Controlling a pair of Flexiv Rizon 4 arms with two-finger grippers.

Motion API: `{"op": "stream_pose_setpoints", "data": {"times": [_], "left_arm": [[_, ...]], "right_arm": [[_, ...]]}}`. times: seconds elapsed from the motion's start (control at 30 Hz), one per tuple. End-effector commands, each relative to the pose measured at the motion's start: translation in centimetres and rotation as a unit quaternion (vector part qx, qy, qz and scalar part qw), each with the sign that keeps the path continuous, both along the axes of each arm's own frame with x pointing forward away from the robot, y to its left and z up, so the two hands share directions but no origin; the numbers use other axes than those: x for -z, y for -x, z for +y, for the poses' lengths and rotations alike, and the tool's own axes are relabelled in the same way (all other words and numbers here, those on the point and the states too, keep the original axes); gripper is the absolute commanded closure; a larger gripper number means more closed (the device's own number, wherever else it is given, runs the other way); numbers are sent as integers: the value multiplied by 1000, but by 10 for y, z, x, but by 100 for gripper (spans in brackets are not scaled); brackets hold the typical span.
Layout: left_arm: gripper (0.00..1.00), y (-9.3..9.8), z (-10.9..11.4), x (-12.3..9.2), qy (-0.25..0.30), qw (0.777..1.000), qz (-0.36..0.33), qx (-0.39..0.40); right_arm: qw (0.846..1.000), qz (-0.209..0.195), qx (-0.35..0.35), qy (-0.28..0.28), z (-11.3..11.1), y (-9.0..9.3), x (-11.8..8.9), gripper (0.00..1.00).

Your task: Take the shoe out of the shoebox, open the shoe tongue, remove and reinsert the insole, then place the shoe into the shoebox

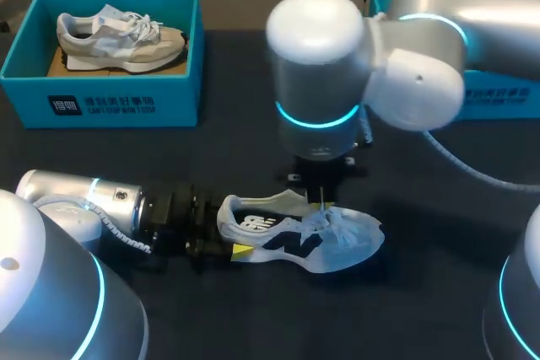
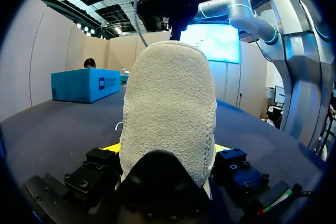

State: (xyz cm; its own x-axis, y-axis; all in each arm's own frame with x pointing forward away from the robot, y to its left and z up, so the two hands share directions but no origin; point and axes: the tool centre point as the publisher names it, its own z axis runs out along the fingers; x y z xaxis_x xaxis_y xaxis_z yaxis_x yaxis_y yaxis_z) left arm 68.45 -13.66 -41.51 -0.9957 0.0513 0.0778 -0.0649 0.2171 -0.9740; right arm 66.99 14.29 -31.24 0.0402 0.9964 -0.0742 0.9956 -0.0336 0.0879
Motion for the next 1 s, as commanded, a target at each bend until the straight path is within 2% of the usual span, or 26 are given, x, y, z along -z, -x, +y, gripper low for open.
{"op": "stream_pose_setpoints", "data": {"times": [0.03,0.3,0.6,1.0], "left_arm": [[100,1,-1,0,-1,1000,0,-2],[100,1,-1,0,-1,1000,0,-2],[100,1,-1,0,-1,1000,0,-2],[100,1,-1,0,-1,1000,0,-2]], "right_arm": [[993,-4,-14,-121,-31,2,-3,100],[989,22,-12,-149,-37,-2,-6,100],[975,57,-23,-213,-43,-3,9,100],[964,59,-43,-255,-54,5,21,100]]}}
